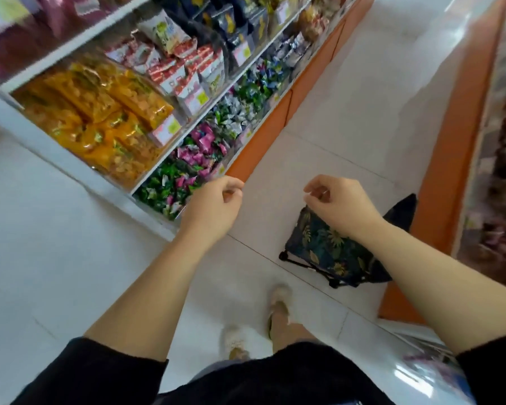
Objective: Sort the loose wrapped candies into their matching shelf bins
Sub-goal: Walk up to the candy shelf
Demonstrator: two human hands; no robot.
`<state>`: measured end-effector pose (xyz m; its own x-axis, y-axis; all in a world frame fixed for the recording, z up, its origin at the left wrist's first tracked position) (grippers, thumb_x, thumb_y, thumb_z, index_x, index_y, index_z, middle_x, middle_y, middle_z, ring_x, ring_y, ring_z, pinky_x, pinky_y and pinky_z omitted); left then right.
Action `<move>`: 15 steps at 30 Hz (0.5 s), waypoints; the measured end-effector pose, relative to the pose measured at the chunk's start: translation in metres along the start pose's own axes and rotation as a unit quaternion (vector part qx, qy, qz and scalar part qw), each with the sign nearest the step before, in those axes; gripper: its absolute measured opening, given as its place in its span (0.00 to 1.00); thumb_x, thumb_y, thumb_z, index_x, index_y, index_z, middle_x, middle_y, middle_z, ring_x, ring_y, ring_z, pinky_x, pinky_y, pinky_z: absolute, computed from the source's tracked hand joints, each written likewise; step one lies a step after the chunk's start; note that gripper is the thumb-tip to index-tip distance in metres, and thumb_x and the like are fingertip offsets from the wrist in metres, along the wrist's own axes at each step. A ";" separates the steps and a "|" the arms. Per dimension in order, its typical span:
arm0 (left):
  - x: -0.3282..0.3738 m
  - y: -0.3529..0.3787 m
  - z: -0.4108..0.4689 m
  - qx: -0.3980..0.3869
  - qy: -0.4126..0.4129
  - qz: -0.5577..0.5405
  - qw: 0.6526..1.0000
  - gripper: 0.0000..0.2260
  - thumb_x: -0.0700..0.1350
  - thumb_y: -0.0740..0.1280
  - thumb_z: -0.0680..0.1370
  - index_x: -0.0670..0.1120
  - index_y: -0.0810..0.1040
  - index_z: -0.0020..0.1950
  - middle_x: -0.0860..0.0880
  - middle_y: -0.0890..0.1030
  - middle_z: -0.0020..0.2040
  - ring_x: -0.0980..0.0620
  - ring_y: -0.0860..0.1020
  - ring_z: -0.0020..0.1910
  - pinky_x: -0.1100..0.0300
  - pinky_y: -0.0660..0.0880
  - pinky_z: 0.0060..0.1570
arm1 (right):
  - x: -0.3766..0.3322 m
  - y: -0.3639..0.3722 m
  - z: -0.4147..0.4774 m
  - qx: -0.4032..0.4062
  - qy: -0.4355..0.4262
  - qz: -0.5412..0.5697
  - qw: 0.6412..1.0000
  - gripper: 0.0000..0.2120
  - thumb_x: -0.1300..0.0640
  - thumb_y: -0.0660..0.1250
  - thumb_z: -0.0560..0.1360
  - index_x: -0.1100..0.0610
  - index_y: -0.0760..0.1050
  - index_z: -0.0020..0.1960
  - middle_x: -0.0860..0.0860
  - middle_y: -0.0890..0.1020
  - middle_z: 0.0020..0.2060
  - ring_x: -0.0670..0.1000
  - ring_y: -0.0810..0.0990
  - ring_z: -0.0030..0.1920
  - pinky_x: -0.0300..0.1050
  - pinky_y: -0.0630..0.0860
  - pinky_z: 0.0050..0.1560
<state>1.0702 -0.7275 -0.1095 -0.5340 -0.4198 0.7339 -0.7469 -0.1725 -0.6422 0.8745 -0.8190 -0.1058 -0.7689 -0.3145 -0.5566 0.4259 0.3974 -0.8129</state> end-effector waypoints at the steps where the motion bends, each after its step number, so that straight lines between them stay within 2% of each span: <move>1: 0.005 0.005 0.016 -0.012 0.006 0.001 1.000 0.09 0.45 0.62 0.80 0.51 0.77 0.58 0.57 0.77 0.50 0.58 0.74 0.49 0.65 0.68 0.48 | 0.008 -0.003 0.012 0.004 0.011 0.000 1.000 0.07 0.54 0.64 0.77 0.52 0.77 0.54 0.44 0.78 0.42 0.45 0.76 0.40 0.43 0.76 0.43; 4: 0.019 0.014 0.064 -0.026 0.010 -0.005 1.000 0.09 0.44 0.62 0.80 0.51 0.77 0.58 0.57 0.77 0.49 0.59 0.75 0.48 0.64 0.69 0.47 | 0.024 -0.015 0.053 0.001 0.031 -0.001 1.000 0.08 0.54 0.64 0.77 0.53 0.77 0.55 0.45 0.79 0.43 0.45 0.76 0.41 0.42 0.75 0.43; 9: 0.057 0.020 0.148 -0.033 0.026 -0.002 0.999 0.09 0.45 0.62 0.80 0.51 0.77 0.58 0.56 0.77 0.49 0.68 0.72 0.42 0.70 0.68 0.41 | 0.030 -0.050 0.134 0.002 0.030 0.007 1.000 0.10 0.55 0.63 0.77 0.53 0.77 0.56 0.46 0.79 0.45 0.47 0.76 0.43 0.44 0.76 0.47; 13: 0.080 0.019 0.204 -0.029 0.027 0.007 0.999 0.09 0.45 0.61 0.80 0.52 0.77 0.58 0.60 0.74 0.48 0.70 0.70 0.42 0.78 0.66 0.36 | 0.024 -0.072 0.197 -0.005 0.013 0.006 1.000 0.10 0.55 0.63 0.77 0.53 0.77 0.57 0.45 0.78 0.45 0.46 0.76 0.43 0.42 0.75 0.46; 15: 0.084 0.019 0.228 -0.036 0.021 -0.002 0.999 0.08 0.45 0.61 0.80 0.52 0.77 0.58 0.61 0.74 0.47 0.70 0.70 0.43 0.77 0.66 0.38 | 0.023 -0.079 0.223 -0.002 0.007 0.006 1.000 0.09 0.55 0.63 0.77 0.53 0.77 0.56 0.45 0.77 0.45 0.45 0.75 0.42 0.41 0.74 0.46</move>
<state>1.1019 -0.9690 -0.1106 -0.5457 -0.3808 0.7464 -0.7750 -0.1095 -0.6224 0.9296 -1.0502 -0.0924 -0.7697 -0.2981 -0.5646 0.4339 0.4045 -0.8051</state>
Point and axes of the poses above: each hand's wrist, its own z-axis towards the middle knuckle, its own y-axis out of the palm, x = y × z, the point moved 9 cm from there along z, towards the middle knuckle
